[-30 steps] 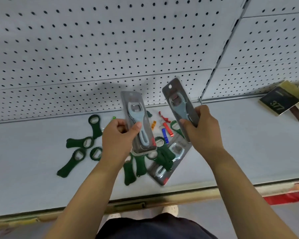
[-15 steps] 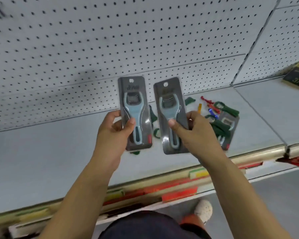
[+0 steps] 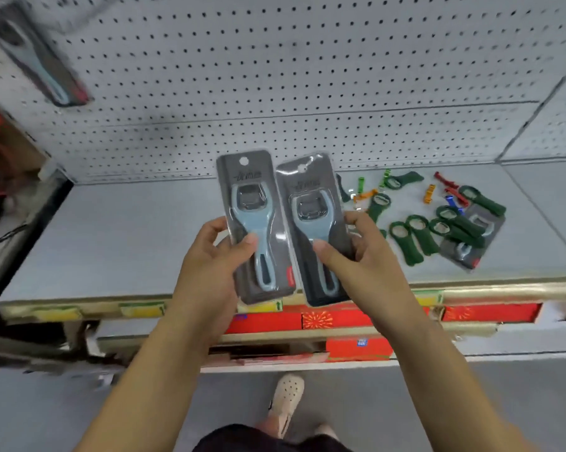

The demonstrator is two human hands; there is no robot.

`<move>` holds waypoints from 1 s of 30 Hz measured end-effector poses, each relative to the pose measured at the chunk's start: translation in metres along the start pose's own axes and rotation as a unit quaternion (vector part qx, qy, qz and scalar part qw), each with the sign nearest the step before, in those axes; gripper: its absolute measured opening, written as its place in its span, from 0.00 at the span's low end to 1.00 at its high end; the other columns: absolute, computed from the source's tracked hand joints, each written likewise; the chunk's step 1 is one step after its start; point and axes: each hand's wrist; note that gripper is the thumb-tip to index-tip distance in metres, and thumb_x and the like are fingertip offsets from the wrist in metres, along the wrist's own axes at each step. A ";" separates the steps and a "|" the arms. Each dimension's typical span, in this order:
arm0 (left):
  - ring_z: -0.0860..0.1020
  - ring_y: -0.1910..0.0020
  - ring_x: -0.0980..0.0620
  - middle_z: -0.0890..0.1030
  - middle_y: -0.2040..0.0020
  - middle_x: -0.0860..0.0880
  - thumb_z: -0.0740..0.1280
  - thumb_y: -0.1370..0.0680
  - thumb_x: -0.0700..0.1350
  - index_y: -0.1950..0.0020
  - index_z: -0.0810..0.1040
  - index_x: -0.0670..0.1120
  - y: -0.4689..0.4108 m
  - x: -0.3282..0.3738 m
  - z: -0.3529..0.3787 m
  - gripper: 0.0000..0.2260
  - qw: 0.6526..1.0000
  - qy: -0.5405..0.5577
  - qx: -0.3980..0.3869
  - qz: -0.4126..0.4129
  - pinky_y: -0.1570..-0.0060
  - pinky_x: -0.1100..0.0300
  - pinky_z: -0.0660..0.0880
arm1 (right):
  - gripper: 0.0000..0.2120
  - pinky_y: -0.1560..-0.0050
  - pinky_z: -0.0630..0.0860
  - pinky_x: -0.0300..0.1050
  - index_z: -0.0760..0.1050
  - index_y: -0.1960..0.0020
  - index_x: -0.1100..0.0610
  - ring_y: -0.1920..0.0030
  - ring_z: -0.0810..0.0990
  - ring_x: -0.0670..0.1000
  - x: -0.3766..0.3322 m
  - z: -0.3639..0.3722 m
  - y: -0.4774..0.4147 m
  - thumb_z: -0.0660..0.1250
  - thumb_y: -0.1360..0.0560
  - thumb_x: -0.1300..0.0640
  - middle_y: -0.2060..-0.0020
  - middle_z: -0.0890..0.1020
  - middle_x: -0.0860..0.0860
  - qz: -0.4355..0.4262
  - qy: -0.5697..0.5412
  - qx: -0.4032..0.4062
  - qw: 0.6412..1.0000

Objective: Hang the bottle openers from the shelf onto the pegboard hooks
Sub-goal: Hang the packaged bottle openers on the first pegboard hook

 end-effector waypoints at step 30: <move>0.81 0.56 0.43 0.83 0.56 0.43 0.70 0.24 0.59 0.58 0.79 0.49 -0.046 0.138 -0.348 0.13 0.975 0.043 0.124 0.180 0.52 0.39 0.80 | 0.23 0.52 0.81 0.60 0.66 0.35 0.33 0.55 0.83 0.53 -0.098 0.385 -0.015 0.72 0.25 0.47 0.56 0.84 0.53 -0.198 0.016 0.066 0.978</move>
Point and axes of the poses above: each hand's wrist, its own y-axis away from the middle knuckle, its own z-axis out of the palm, x = y × z
